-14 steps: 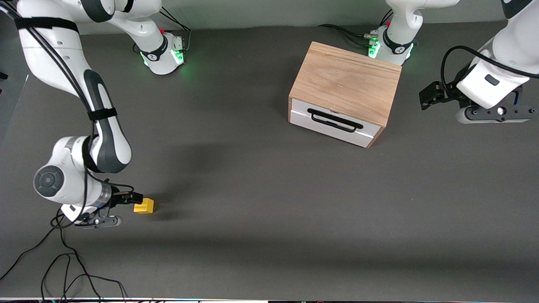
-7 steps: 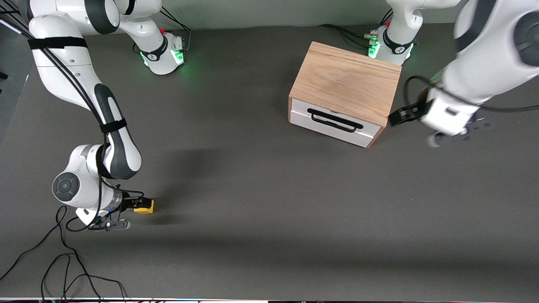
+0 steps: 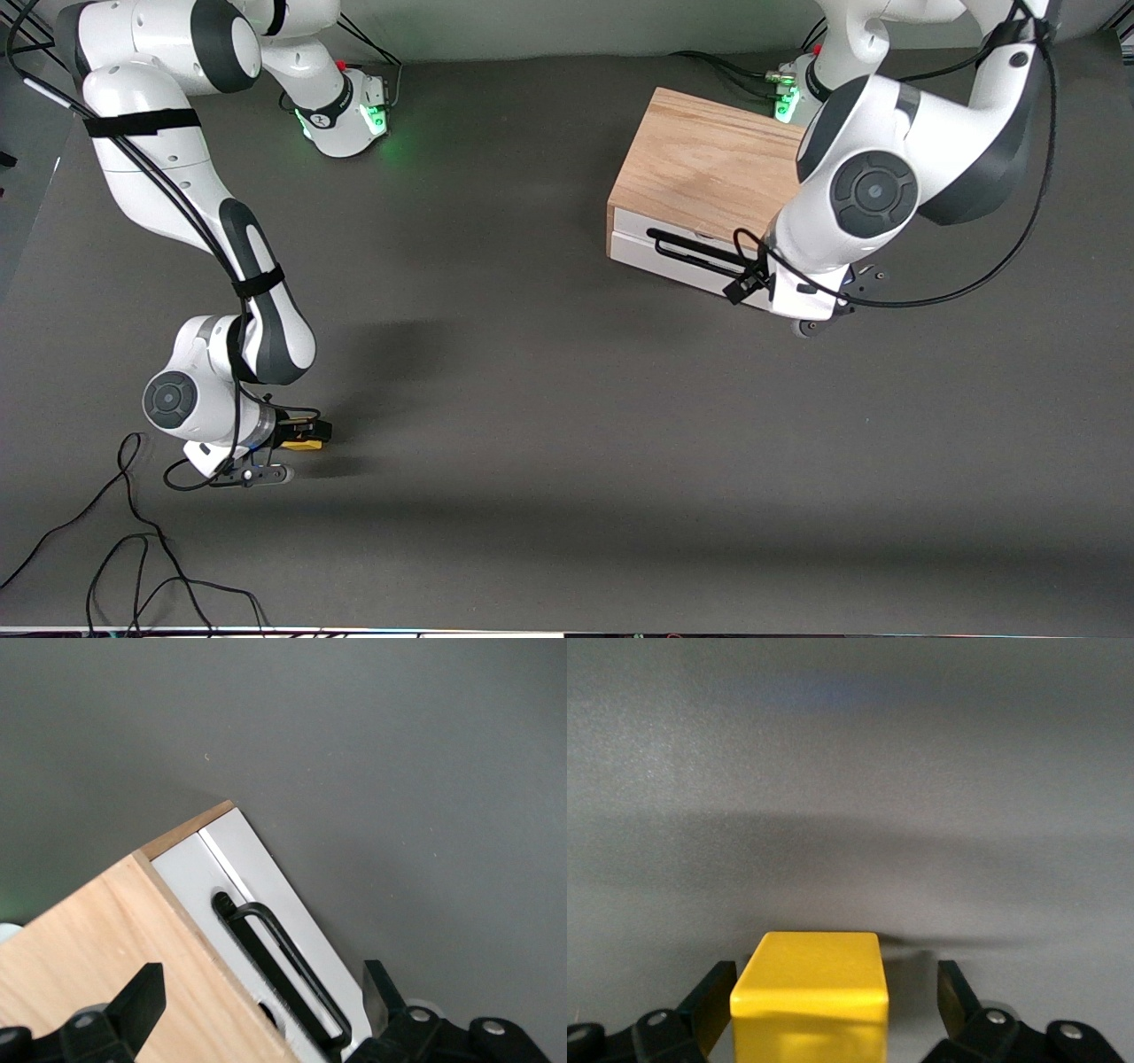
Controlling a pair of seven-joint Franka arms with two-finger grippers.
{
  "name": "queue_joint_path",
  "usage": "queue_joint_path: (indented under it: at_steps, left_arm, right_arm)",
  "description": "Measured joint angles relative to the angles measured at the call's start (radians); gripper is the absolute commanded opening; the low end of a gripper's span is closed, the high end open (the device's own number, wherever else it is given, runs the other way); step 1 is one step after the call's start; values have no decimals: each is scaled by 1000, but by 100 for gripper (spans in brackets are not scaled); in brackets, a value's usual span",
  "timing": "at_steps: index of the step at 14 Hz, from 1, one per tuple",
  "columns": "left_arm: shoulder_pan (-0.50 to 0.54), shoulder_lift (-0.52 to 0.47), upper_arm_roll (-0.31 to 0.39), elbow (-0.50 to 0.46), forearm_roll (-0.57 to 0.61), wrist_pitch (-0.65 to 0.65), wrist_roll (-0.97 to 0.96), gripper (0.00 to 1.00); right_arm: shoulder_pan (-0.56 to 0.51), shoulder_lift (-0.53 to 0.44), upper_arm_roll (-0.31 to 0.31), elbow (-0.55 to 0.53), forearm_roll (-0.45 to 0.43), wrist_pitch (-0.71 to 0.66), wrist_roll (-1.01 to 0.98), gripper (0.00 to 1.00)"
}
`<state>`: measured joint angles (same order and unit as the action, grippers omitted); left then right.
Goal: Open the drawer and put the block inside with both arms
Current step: 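Hook the drawer handle with the left gripper while the right gripper lifts the cube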
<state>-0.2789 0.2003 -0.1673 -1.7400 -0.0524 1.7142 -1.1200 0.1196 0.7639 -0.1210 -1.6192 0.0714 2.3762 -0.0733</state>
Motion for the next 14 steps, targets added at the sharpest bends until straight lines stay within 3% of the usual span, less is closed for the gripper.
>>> queue_joint_path:
  at_steps: [4,12,14]
  left_arm:
    - [-5,20,2,-53,-39,72,-207,98]
    - [-96,130,0,-89,-41,199,-346,92]
    - [-97,133,0,-108,-40,200,-346,93]
  right_arm:
    - [0,0,1,-3,1,-1,0,100]
    - [1,-1,1,-3,1,-2,-5,81]
    - [1,-3,5,-1,1,-5,-6,59]
